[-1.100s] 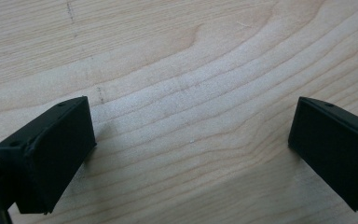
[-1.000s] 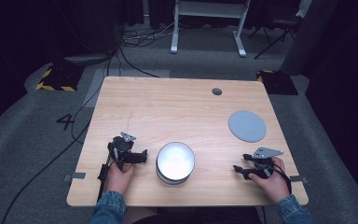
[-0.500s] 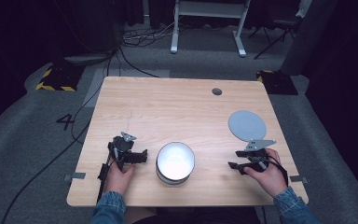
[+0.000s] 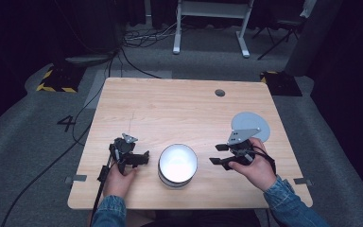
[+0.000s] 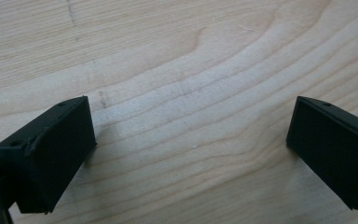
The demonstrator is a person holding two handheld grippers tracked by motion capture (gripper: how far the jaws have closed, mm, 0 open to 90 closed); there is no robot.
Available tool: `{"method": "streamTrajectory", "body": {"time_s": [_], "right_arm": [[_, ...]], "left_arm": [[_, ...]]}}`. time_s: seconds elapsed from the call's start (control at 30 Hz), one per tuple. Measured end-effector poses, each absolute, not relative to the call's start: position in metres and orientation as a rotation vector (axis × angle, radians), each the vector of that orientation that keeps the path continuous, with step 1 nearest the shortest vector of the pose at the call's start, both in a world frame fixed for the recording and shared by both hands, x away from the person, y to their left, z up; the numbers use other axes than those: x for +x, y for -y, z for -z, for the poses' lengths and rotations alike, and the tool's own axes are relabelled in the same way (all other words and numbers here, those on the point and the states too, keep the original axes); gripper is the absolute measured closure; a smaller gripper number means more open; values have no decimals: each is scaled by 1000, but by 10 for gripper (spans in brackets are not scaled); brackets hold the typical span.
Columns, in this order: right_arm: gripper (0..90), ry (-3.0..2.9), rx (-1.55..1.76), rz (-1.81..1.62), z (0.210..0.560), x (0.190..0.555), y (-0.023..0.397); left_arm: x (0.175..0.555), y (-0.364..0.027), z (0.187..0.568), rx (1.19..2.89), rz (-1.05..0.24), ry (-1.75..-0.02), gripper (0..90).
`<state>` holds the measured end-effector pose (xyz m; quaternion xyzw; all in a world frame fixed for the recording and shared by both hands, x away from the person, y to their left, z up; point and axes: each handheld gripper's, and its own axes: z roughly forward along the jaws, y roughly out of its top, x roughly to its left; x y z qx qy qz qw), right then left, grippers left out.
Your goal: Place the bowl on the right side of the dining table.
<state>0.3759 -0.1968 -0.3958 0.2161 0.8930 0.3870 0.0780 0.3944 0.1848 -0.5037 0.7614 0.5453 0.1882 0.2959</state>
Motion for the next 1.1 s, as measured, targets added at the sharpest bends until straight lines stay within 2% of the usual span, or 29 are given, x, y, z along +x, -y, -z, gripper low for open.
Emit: {"method": "streamTrajectory", "body": {"time_s": [0.2, 0.47, 0.5, 0.53, 0.57, 0.6, 0.67, 0.77, 0.83, 0.93, 1.1], "right_arm": [[451, -2674, 613, -1217, 379, 377, 179], [494, -2750, 487, -1172, 372, 386, 128], [512, -2762, 469, -1162, 375, 390, 120], [567, -2788, 446, -1123, 378, 394, 111], [567, -2788, 446, -1123, 378, 394, 111], [618, -2818, 427, -1075, 381, 398, 101], [637, -2820, 420, -1064, 382, 400, 99], [727, -2839, 425, -1017, 387, 407, 90], [744, -2847, 433, -1009, 389, 409, 89], [819, -2865, 455, -995, 394, 415, 86], [826, -2873, 492, -1014, 394, 417, 86]], "left_arm": [[395, -185, 503, 2031, -504, -1451, 14], [395, -185, 503, 2029, -503, -1451, 18], [395, -185, 503, 2029, -504, -1451, 18], [395, -185, 503, 2029, -503, -1451, 18], [395, -185, 503, 2029, -503, -1451, 18], [395, -185, 503, 2029, -504, -1451, 19], [395, -185, 504, 2023, -513, -1447, 19], [395, -185, 504, 2023, -512, -1447, 18], [395, -185, 504, 2024, -512, -1447, 19], [395, -185, 504, 2024, -512, -1447, 19], [395, -185, 504, 2022, -512, -1448, 19]]}}
